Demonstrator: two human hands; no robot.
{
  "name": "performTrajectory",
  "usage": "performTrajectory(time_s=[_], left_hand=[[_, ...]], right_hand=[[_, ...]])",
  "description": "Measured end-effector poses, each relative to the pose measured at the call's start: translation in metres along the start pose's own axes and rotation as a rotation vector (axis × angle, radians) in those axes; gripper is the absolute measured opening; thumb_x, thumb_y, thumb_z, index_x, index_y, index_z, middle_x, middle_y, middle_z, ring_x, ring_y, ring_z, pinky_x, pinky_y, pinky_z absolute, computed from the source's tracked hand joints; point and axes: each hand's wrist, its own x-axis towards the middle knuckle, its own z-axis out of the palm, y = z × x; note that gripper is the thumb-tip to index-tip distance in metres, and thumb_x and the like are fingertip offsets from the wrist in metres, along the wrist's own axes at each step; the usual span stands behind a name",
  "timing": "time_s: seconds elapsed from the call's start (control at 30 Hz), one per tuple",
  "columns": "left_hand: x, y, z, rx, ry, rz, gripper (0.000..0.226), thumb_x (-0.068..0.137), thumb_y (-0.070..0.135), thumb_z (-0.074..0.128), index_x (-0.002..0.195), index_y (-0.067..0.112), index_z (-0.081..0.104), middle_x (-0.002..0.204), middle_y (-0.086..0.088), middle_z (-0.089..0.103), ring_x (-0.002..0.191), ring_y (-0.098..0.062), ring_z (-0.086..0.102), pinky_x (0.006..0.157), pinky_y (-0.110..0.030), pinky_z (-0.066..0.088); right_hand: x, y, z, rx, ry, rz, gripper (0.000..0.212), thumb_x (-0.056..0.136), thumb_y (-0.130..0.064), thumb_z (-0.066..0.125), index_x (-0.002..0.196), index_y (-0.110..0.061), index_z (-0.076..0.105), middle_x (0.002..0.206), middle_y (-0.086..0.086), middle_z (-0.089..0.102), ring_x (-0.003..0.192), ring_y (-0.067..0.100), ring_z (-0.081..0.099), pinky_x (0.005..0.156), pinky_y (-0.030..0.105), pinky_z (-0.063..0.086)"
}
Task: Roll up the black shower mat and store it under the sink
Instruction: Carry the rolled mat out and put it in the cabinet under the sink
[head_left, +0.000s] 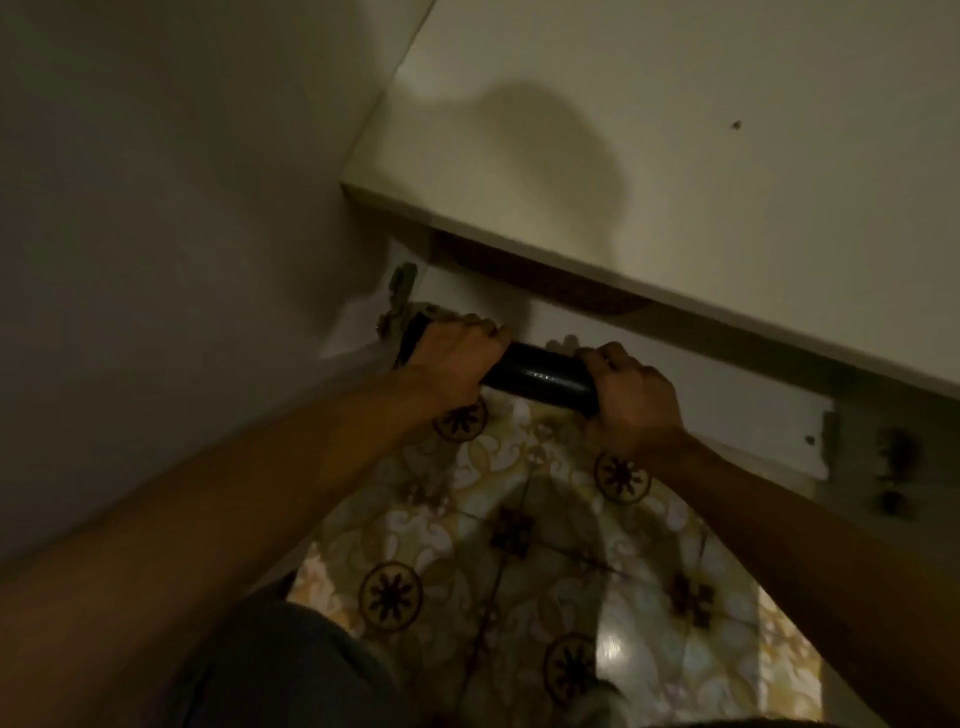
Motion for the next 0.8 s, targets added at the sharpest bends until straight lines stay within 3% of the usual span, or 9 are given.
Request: performTrajectory(time_s=[0.27,0.37,0.5,0.6,0.8], left_hand=[[0.092,-0.029,0.052,0.045,0.129,-0.027,0.063,0.071,0.010,0.073,0.130,0.017,0.051,0.126,-0.008,0.057,0.114,-0.028,0.054,0.095,-0.040,0.043],[0.099,-0.042,0.066,0.072,0.112,-0.126,0.070,0.066,0.013,0.076,0.130,0.018,0.048,0.128,-0.007,0.056,0.118,-0.028,0.051,0.101,-0.045,0.037],[0.097,-0.049,0.080,0.056,0.077,-0.200,0.090,0.064,0.016,0.078,0.142,0.016,0.034,0.143,-0.007,0.043,0.134,-0.029,0.035,0.115,-0.055,0.016],[0.103,-0.046,0.083,0.044,0.085,-0.227,0.096,0.062,0.023,0.081,0.144,0.016,0.031,0.146,-0.009,0.039,0.137,-0.032,0.029,0.115,-0.055,0.013],[0.104,-0.051,0.098,0.103,0.236,-0.193,0.086,0.059,0.015,0.080,0.136,0.015,0.041,0.132,-0.011,0.050,0.125,-0.032,0.039,0.108,-0.048,0.023]], right_hand=[[0.078,0.043,0.048,-0.031,0.148,0.020,0.067,0.075,-0.042,0.074,0.134,-0.027,0.047,0.112,0.008,0.066,0.087,0.033,0.068,0.064,0.031,0.045],[0.093,0.038,0.065,0.011,0.191,0.004,0.062,0.078,-0.037,0.071,0.132,-0.020,0.046,0.112,0.010,0.066,0.090,0.035,0.066,0.072,0.036,0.051],[0.101,0.036,0.075,-0.033,0.234,-0.033,0.062,0.078,-0.039,0.072,0.132,-0.017,0.050,0.112,0.009,0.067,0.099,0.035,0.063,0.080,0.040,0.044],[0.105,0.037,0.074,-0.070,0.230,-0.024,0.070,0.078,-0.045,0.071,0.138,-0.021,0.046,0.119,0.007,0.065,0.105,0.033,0.062,0.084,0.041,0.043],[0.103,0.031,0.080,-0.136,0.286,-0.028,0.069,0.081,-0.041,0.069,0.141,-0.017,0.046,0.122,0.008,0.063,0.106,0.033,0.060,0.084,0.042,0.043]])
